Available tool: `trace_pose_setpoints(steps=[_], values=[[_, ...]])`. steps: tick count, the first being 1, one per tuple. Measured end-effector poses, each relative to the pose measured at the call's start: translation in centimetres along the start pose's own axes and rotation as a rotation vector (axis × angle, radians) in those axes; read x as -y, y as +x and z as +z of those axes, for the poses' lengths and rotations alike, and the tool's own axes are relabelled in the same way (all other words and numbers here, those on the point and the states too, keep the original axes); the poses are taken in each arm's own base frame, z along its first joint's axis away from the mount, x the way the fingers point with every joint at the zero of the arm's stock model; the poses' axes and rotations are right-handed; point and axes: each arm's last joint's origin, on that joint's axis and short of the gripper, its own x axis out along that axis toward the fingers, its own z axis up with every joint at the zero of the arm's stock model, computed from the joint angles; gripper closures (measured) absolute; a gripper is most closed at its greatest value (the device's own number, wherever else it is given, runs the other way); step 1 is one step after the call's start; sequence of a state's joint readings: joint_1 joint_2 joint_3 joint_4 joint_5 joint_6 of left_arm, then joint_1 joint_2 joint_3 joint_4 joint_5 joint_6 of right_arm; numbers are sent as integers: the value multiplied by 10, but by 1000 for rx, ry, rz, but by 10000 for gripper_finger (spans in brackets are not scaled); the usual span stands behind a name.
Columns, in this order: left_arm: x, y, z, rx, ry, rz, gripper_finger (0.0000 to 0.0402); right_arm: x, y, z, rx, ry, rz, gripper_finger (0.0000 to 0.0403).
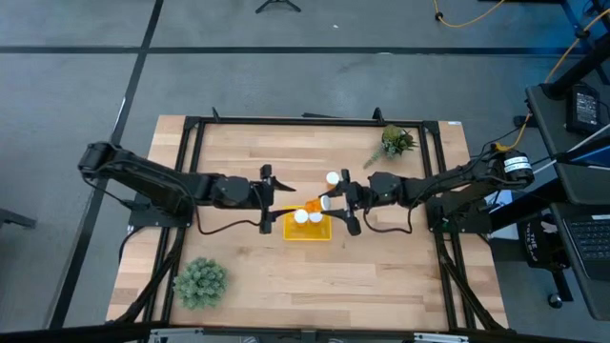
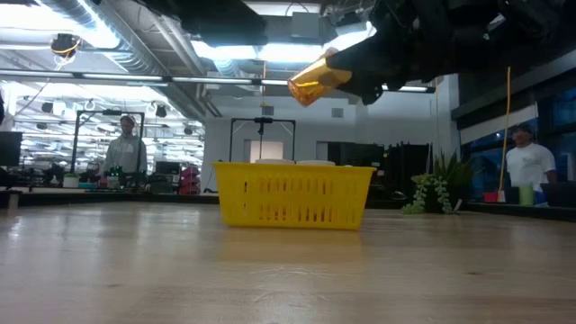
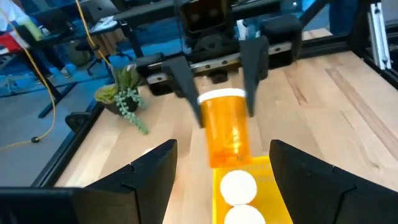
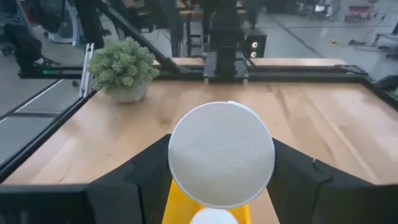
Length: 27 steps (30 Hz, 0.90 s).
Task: Pick and place pill bottles into a basket
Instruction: Put the orange pill bottle into the yellow bin
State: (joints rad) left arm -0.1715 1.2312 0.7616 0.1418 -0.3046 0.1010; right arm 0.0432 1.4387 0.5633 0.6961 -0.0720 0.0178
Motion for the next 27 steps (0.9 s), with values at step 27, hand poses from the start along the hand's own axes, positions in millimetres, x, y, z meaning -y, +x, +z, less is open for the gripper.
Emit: trace_pose_setpoints(steps=[27], values=[[-3, -4, -16, -166, -28, 98, 151, -43, 54, 22, -381, -40, 32, 181]])
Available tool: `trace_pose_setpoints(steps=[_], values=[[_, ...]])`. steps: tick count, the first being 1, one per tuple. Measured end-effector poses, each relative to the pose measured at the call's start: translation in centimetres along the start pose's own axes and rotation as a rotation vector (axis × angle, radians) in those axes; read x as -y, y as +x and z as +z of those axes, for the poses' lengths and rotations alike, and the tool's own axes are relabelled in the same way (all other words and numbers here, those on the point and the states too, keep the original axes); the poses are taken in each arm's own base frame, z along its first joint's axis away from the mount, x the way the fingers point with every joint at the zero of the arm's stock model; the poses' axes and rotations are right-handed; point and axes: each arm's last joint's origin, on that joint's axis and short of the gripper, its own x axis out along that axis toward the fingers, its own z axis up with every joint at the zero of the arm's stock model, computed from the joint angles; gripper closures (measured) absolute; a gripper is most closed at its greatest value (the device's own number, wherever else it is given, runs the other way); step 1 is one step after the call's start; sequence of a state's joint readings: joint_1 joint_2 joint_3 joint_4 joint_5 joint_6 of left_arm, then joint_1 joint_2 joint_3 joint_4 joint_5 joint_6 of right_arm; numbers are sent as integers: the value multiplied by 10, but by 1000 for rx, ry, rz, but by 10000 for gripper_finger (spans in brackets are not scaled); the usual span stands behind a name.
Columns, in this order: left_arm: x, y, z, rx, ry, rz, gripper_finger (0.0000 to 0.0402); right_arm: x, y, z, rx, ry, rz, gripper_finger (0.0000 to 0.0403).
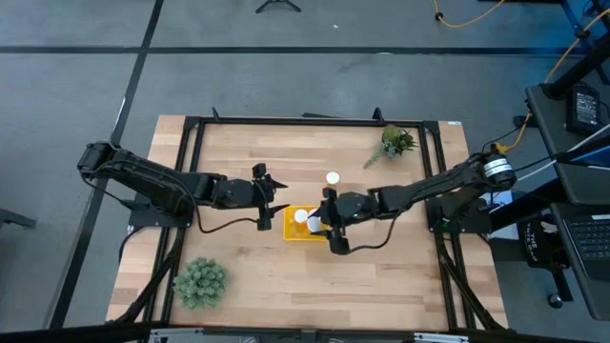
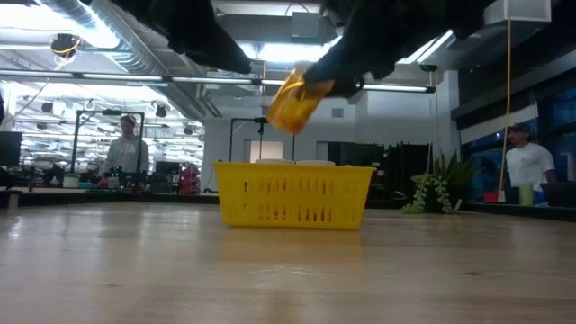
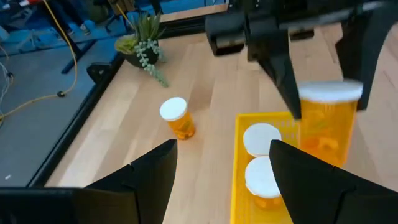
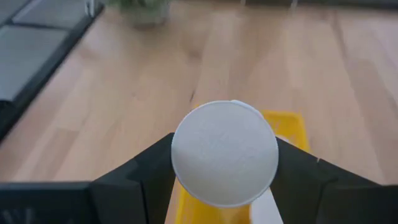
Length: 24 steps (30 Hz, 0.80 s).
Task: Pick and place pill bottles into a basket
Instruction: Put the orange pill bottle into the yellow bin
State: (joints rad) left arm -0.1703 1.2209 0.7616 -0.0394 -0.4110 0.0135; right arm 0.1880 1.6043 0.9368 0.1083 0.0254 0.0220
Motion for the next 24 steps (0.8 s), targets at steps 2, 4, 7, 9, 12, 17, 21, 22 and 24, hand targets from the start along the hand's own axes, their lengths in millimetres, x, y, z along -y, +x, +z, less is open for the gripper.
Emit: trace_pose_setpoints(steps=[2, 4, 7, 9, 12, 17, 21, 22, 24], values=[[0, 0, 0, -3, 13, 0, 151, 0, 9, -2, -40, 0, -1, 181], [0, 0, -2, -16, 57, -1, 151, 0, 16, -5, -82, -1, -2, 181], [-1, 1, -6, -30, 94, 1, 151, 0, 25, -9, -114, -2, -3, 181], [-4, 1, -9, -33, 85, 9, 151, 0, 30, -11, -125, -5, -3, 181], [-9, -2, -13, 3, 47, 24, 151, -1, 32, -11, -129, -7, -3, 181], [-15, -13, -26, 110, -7, 33, 151, -1, 32, -11, -134, -8, -3, 181], [-18, -21, -39, 168, -39, 35, 151, 0, 33, -12, -132, -11, -10, 181], [-19, -22, -42, 176, -47, 34, 151, 0, 34, -13, -135, -15, -11, 181], [-19, -24, -47, 199, -73, 40, 151, 0, 36, -13, -126, -30, -10, 181]])
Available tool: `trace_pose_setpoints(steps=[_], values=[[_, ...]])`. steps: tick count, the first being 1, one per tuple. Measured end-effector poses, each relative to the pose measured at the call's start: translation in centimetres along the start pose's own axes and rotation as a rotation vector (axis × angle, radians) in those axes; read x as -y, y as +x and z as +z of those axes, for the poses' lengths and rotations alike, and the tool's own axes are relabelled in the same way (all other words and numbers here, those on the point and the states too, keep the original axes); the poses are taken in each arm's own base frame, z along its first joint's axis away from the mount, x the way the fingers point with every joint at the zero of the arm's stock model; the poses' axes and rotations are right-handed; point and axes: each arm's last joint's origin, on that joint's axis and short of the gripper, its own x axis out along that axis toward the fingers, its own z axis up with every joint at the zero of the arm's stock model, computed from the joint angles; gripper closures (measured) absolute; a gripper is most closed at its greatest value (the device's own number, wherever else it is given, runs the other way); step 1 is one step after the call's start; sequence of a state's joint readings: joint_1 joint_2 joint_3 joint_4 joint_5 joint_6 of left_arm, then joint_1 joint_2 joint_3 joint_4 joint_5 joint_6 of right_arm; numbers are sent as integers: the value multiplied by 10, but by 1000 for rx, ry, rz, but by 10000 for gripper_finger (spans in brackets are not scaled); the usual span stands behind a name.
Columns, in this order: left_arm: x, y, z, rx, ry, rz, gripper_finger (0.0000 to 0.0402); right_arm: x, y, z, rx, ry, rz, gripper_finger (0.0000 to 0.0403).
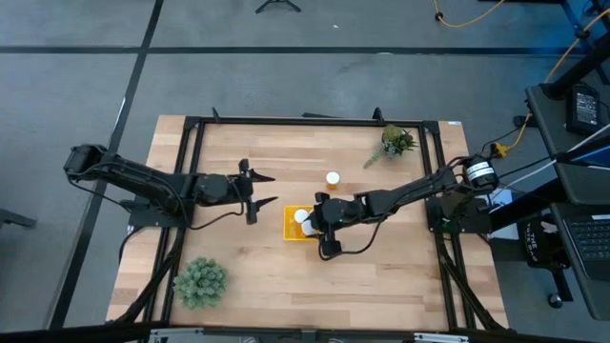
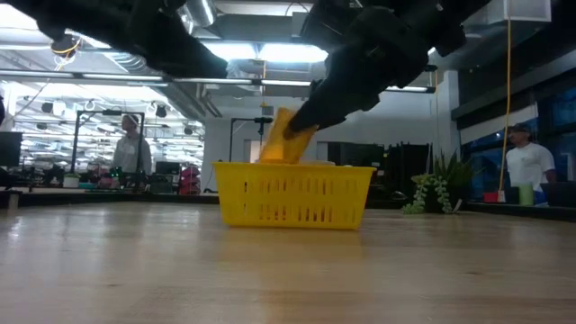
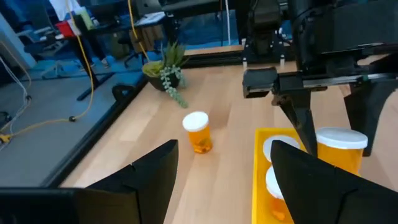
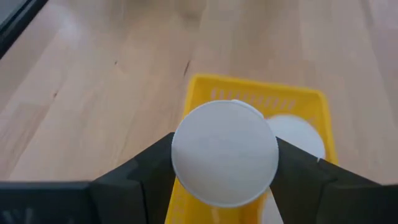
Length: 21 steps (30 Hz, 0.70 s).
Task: Pick and place pill bottles into a basket
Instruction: Put the orange pill bottle into the yellow bin
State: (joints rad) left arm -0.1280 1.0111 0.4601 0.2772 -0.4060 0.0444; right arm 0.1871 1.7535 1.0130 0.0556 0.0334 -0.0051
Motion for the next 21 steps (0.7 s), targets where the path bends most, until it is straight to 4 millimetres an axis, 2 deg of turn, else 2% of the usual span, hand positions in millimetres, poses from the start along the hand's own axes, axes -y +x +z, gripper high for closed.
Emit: trace_pose_setpoints(steps=[5, 21], values=[[-1, -3, -10, -11, -30, 13, 151, 0, 7, -4, -5, -26, 0, 181], [-1, -2, -9, 3, -33, 16, 151, 1, 18, -10, -12, -31, -4, 181]])
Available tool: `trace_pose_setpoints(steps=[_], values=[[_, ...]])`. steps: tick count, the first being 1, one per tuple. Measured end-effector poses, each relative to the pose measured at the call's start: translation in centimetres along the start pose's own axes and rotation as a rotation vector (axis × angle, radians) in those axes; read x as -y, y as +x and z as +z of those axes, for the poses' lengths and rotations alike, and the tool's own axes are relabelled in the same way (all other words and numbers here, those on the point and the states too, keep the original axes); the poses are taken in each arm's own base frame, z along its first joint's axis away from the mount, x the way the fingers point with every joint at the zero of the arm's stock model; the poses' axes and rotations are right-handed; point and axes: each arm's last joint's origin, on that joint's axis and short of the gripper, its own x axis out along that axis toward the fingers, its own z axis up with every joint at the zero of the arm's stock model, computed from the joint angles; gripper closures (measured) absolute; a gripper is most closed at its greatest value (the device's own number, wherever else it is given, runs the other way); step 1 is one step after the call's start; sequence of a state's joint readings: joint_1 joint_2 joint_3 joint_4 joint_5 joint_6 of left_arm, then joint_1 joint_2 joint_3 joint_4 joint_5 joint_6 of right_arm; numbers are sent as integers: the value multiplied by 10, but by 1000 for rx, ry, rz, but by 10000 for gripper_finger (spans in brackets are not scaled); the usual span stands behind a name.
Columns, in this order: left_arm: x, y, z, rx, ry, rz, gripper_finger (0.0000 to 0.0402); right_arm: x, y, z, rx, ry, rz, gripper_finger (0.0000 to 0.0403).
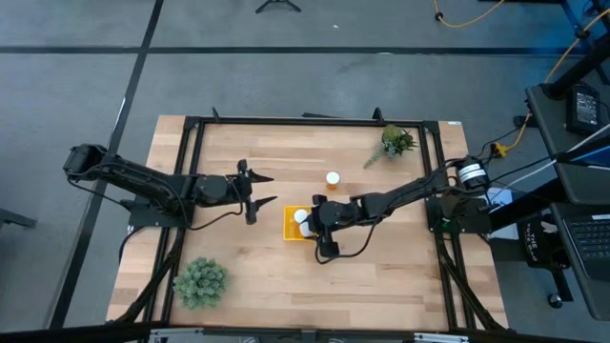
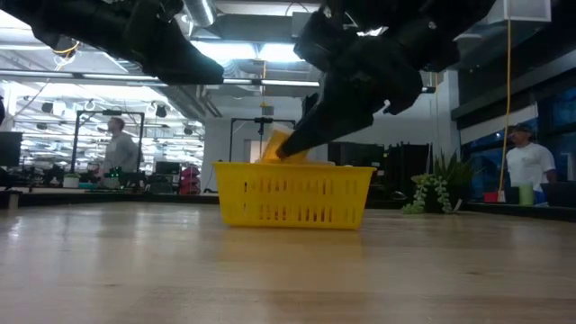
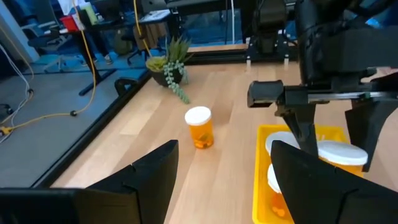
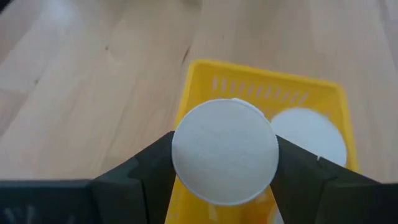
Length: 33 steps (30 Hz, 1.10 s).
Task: Pick and place pill bottles into a basket
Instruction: Put the orange pill bottle into the yellow bin
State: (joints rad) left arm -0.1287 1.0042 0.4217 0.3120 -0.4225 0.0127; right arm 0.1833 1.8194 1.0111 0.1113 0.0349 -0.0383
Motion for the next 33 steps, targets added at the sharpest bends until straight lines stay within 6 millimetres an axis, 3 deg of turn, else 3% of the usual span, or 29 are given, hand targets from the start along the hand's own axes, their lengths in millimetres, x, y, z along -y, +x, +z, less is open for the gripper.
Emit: trace_pose_setpoints(steps=[20, 33], values=[[0, 0, 0, 5, -2, -1, 151, 0, 2, 0, 5, -23, 2, 179], [0, 0, 1, 5, -4, -1, 151, 0, 2, 0, 8, -23, 2, 135]])
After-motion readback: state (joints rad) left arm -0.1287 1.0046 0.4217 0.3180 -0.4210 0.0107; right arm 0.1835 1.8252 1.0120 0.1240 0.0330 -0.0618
